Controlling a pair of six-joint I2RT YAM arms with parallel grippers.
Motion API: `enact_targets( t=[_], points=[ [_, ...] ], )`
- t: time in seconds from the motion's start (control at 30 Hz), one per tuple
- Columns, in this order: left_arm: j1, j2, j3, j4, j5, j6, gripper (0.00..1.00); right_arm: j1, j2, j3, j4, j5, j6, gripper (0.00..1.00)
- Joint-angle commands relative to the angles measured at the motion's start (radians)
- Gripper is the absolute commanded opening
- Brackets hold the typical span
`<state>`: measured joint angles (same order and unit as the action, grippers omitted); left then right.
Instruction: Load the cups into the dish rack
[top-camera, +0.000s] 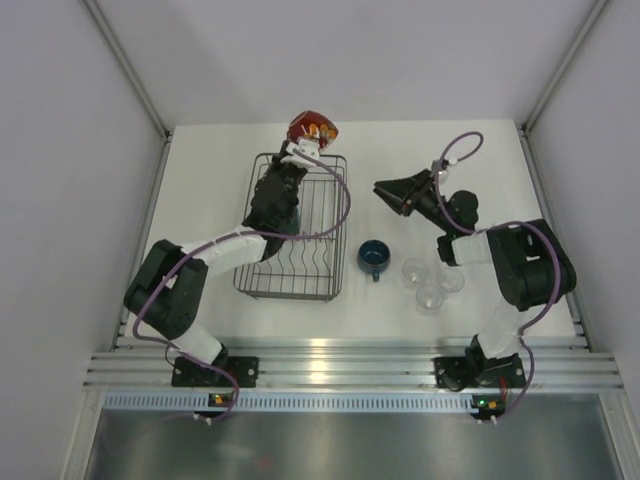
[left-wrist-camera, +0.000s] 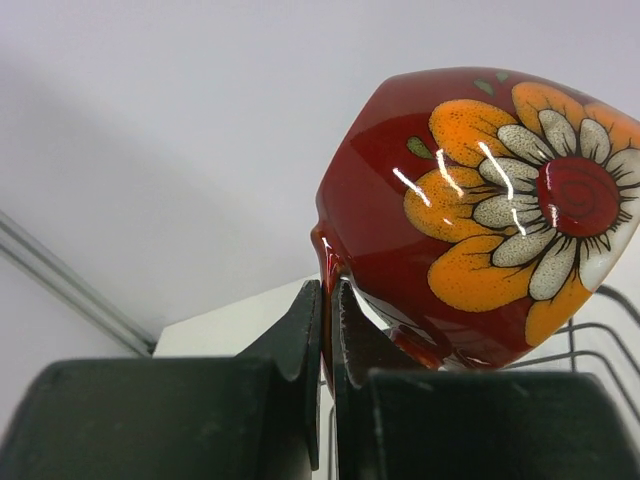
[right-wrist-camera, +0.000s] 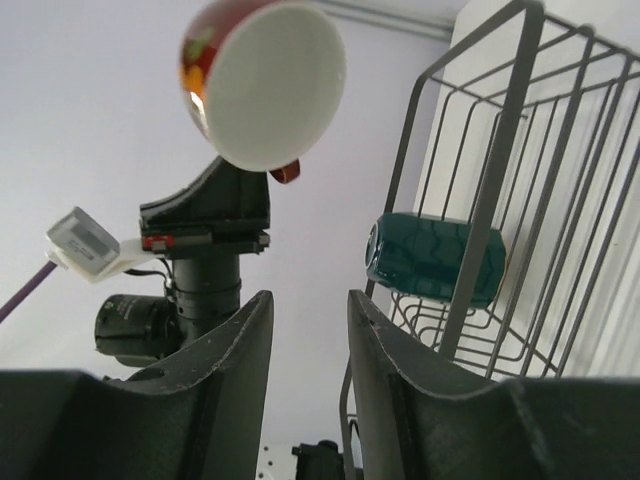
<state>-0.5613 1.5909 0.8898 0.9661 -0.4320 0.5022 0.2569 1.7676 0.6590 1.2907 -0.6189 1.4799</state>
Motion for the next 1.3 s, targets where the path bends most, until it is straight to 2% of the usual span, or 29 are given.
enact_targets(
  t=[0.0, 0.33, 0.83, 1.27],
  points=[
    [-0.022, 0.006, 0.08, 0.108, -0.063, 0.108, 0.0, -0.064, -0.088, -0.042, 0.421, -0.022, -0.035, 0.36],
    [-0.094, 0.099, 0.113, 0.062, -0.209, 0.232, 0.0, -0.327, -0.168, -0.064, 0.421, -0.1, 0.017, 0.37],
    [-0.153, 0.231, 0.192, 0.008, -0.381, 0.32, 0.0, -0.419, -0.183, -0.085, 0.421, -0.165, 0.046, 0.37],
    [-0.153, 0.317, 0.183, 0.028, -0.43, 0.348, 0.0, -0.479, -0.206, -0.11, 0.423, -0.193, 0.051, 0.37]
  ],
)
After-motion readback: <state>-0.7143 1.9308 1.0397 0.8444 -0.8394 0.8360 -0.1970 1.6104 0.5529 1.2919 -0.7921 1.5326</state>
